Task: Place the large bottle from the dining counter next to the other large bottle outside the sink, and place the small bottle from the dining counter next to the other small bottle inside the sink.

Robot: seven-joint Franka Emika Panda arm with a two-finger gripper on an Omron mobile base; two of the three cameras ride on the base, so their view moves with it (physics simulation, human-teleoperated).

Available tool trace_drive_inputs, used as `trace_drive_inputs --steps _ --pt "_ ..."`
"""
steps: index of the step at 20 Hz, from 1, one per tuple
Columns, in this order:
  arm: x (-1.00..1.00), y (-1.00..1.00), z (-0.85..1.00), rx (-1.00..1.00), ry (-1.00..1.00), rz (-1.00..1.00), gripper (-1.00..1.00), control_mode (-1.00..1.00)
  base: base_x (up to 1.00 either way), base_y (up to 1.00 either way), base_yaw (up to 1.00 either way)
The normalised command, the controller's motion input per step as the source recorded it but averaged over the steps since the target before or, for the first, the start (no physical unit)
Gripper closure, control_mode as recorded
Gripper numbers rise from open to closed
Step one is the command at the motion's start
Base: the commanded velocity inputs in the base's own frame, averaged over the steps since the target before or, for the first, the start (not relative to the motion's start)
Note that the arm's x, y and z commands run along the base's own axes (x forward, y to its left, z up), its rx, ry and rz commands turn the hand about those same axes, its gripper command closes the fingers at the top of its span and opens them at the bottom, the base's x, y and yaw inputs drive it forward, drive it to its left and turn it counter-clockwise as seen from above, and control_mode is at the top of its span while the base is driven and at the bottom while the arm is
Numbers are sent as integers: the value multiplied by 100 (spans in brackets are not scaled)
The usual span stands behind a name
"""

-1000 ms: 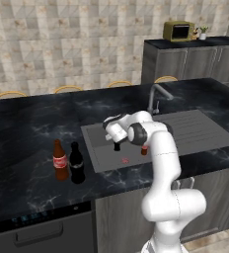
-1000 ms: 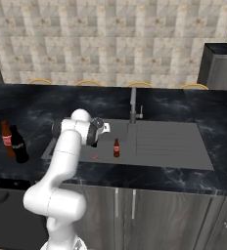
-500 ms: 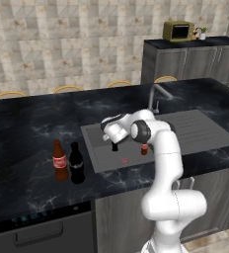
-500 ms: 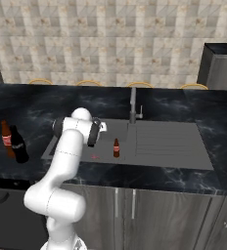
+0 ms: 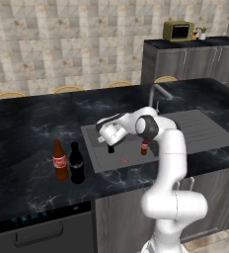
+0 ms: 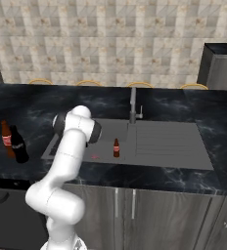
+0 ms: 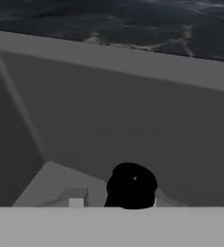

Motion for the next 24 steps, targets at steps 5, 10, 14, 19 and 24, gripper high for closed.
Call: trace_drive_inputs --steps 5,10,14,19,24 --pt "-29 2 0 0 -10 3 100 -100 0 0 0" --pt "-25 0 0 0 -12 2 100 -100 0 0 0" --pt "-25 0 -2 0 -13 3 100 -100 0 0 0" --pt "-5 0 -2 -1 -9 3 100 -100 0 0 0" --pt "0 10 0 0 -6 1 -100 -100 0 0 0"
